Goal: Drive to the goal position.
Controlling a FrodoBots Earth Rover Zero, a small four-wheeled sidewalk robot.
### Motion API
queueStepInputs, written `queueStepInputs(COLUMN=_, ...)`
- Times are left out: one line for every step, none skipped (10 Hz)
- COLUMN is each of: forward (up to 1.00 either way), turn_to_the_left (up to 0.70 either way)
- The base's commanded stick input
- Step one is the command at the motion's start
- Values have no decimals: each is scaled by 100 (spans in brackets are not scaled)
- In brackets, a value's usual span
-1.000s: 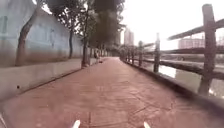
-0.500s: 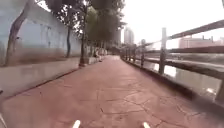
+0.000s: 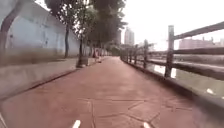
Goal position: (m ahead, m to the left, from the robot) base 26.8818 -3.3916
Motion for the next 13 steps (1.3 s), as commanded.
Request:
queueStepInputs(forward=70, turn_to_the_left=0)
queueStepInputs(forward=70, turn_to_the_left=0)
queueStepInputs(forward=70, turn_to_the_left=0)
queueStepInputs(forward=70, turn_to_the_left=0)
queueStepInputs(forward=70, turn_to_the_left=0)
queueStepInputs(forward=70, turn_to_the_left=0)
queueStepInputs(forward=70, turn_to_the_left=0)
queueStepInputs(forward=70, turn_to_the_left=0)
queueStepInputs(forward=70, turn_to_the_left=0)
queueStepInputs(forward=70, turn_to_the_left=0)
queueStepInputs(forward=70, turn_to_the_left=0)
queueStepInputs(forward=70, turn_to_the_left=0)
queueStepInputs(forward=70, turn_to_the_left=0)
